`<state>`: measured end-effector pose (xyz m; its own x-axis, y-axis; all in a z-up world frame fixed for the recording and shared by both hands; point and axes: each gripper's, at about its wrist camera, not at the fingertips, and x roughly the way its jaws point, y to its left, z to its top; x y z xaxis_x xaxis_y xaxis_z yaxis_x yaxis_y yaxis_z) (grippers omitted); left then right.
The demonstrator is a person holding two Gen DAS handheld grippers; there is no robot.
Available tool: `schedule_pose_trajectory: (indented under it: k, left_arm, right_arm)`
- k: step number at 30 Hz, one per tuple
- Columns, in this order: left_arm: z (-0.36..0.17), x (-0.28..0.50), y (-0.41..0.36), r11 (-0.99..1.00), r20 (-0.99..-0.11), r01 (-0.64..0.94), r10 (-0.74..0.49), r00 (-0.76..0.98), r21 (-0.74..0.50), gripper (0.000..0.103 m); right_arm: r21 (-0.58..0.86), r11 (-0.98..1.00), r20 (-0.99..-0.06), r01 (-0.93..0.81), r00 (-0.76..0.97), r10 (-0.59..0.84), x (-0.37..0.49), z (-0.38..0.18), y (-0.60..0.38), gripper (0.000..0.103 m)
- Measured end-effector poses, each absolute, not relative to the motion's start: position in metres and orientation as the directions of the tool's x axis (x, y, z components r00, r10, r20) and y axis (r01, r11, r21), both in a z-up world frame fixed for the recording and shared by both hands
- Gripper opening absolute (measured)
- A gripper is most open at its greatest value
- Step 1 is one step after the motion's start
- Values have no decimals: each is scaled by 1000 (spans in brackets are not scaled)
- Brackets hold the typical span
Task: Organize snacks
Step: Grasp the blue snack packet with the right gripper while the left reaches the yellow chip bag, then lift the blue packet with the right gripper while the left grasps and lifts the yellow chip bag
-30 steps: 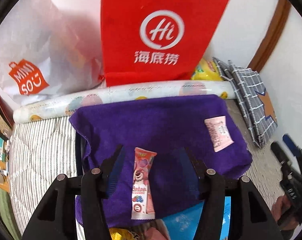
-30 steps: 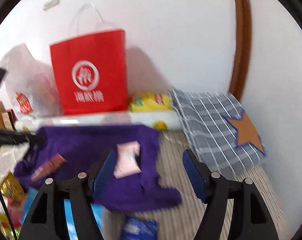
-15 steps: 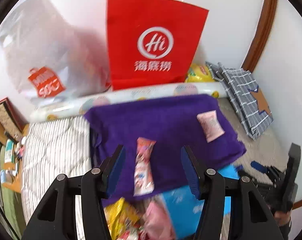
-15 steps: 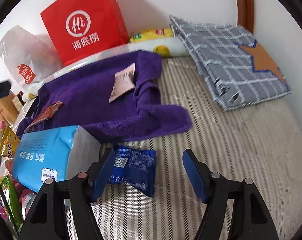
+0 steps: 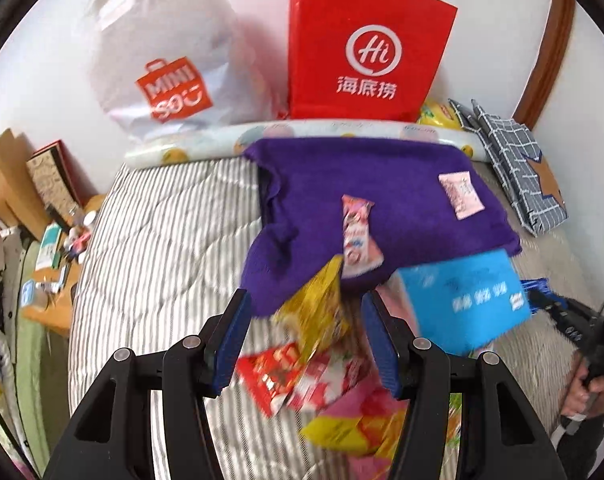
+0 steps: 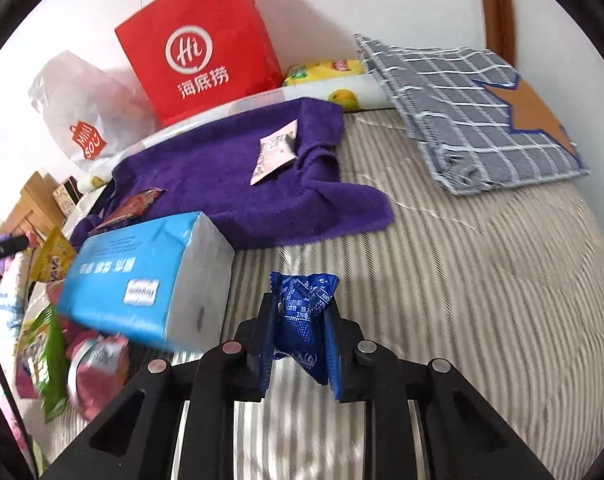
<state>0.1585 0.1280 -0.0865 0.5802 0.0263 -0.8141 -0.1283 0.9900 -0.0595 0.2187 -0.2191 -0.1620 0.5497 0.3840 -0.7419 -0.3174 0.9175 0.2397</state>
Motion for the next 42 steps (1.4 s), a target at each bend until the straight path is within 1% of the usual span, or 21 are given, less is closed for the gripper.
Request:
schedule_pose_trajectory:
  k: [5,8,11,13,16,22,23,25,26,27,29,33,34,36,39,42]
  left_arm:
    - [-101,139,141,984,-823,-156,17,567,-87,57]
    - [-113,133,142,982,-832,-156,0,554,-104,57]
    - [-116,131,141,980,-825,-156,-16,566,-126,57]
    - [-115,134,136,981,-817,-144,-24,576,-131,57]
    - [-117,148,125,988,-815,-113,-17,579,-101,57]
    - [-139,177,111,992,-830,-116,22,558,-52,57]
    - [-143,181,109,992,-833,-111,19,553,-51,55]
    - [-149,186,107,992,-838,-121,35,545,-37,45]
    - [-150,187,107,990,-833,-138,67,550,-11,40]
    - [-150,187,108,990,-829,-138,69,555,-10,39]
    - [-149,184,112,991,-819,-132,46,572,-36,38]
    - [-141,176,119,989,-804,-135,27,594,-66,37]
    - [-139,174,120,989,-801,-133,24,598,-70,37]
    - [-133,170,121,989,-797,-126,18,604,-73,37]
    - [-126,165,118,991,-790,-111,10,613,-73,37]
    - [-121,160,116,992,-785,-104,12,620,-67,37]
  right_arm:
    - [255,929,-729,-268,578,367,188,-155,-242,21]
    - [277,928,-723,-249,583,372,175,-160,-247,21]
    - [271,930,-728,-248,579,367,171,-169,-243,21]
    - [259,936,-739,-237,575,350,173,-177,-240,23]
    - [286,932,-729,-224,580,363,175,-181,-243,24]
    - [305,928,-721,-214,585,372,176,-186,-246,29]
    - [307,927,-718,-215,587,374,175,-187,-246,30]
    - [311,924,-715,-221,586,381,175,-187,-247,31]
    - [312,923,-714,-225,585,384,175,-186,-247,34]
    - [319,919,-715,-233,577,395,174,-186,-247,37]
    - [311,919,-719,-244,572,395,173,-184,-245,41]
    - [304,919,-724,-251,566,394,170,-183,-239,55]
    - [286,924,-728,-254,569,382,169,-182,-235,56]
    - [248,934,-740,-258,571,355,168,-182,-228,62]
    - [187,950,-758,-249,578,301,168,-183,-216,67]
    - [121,966,-770,-230,592,237,169,-186,-205,67]
